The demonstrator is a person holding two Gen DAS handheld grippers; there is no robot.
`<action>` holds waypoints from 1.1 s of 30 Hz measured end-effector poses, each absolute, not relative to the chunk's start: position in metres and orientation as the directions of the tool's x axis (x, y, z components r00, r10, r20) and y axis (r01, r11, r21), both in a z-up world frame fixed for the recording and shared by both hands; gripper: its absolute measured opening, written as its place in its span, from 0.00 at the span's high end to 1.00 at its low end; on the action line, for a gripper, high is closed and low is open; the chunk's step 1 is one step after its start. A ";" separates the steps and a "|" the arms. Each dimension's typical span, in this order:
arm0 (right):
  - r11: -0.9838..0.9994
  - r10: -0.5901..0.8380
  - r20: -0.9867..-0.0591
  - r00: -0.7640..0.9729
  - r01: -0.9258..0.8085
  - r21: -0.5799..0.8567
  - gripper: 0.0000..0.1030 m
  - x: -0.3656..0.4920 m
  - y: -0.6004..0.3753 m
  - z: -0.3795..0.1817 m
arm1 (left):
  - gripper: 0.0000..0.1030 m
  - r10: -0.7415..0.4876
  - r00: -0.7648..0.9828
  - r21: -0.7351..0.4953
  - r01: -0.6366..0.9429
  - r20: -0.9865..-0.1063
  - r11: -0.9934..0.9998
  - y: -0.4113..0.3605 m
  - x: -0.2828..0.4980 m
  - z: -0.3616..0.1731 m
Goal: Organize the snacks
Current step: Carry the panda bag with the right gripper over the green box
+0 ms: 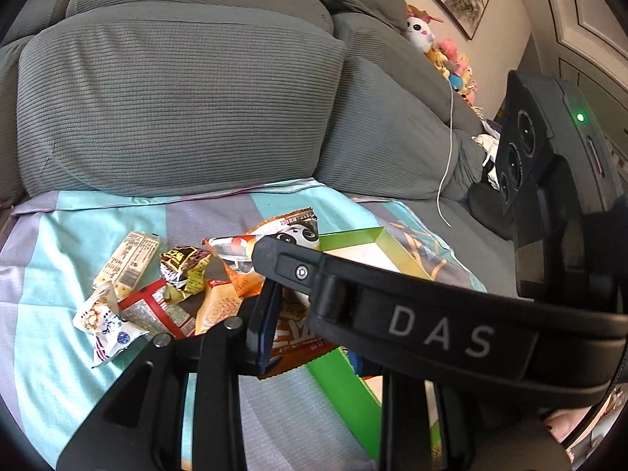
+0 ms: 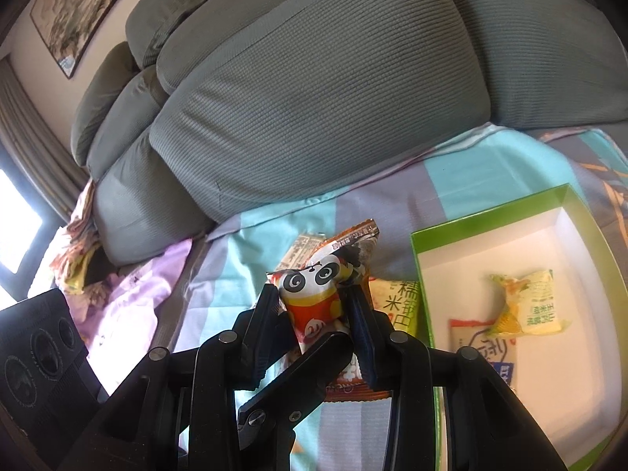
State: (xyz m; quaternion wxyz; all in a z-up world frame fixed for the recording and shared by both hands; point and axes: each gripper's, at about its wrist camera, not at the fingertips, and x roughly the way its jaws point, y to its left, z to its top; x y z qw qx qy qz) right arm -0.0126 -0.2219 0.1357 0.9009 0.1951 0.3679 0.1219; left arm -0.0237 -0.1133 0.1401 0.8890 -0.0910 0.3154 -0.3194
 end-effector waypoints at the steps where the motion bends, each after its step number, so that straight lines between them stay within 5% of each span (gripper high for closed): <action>1: 0.894 0.360 -0.613 0.703 -0.072 0.442 0.62 -0.014 -0.224 0.136 | 0.74 -0.629 0.597 -0.360 0.517 -0.498 0.776 -0.116 -0.025 0.142; 33: 0.847 0.258 -0.617 0.744 0.132 0.514 0.62 -0.021 -0.344 0.115 | 0.73 -0.697 0.426 -0.341 0.650 -0.576 0.679 -0.236 -0.001 0.126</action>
